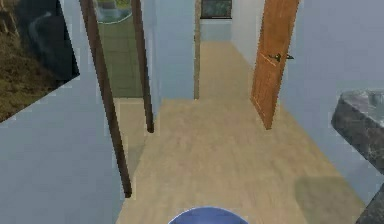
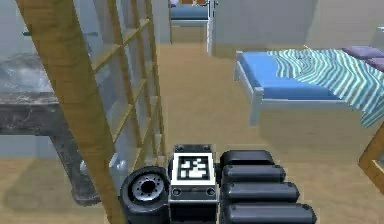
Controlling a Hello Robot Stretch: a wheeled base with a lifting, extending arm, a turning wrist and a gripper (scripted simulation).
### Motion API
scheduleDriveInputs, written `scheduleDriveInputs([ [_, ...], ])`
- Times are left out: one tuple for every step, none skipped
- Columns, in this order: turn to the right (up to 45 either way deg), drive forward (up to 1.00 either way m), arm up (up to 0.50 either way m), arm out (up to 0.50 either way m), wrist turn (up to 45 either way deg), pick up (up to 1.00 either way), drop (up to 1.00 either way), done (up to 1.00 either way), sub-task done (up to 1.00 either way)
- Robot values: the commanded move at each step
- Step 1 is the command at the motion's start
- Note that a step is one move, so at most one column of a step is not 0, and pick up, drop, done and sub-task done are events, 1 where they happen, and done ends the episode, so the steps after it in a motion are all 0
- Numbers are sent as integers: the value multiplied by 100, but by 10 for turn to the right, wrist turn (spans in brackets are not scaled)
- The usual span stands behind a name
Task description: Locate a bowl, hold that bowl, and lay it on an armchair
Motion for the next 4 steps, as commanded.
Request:
scheduleDriveInputs([
  [450, 0, 0, 0, 0, 0, 0, 0, 0],
  [450, 0, 0, 0, 0, 0, 0, 0, 0],
  [0, 15, 0, 0, 0, 0, 0, 0, 0],
  [-450, 0, 0, 0, 0, 0, 0, 0, 0],
])
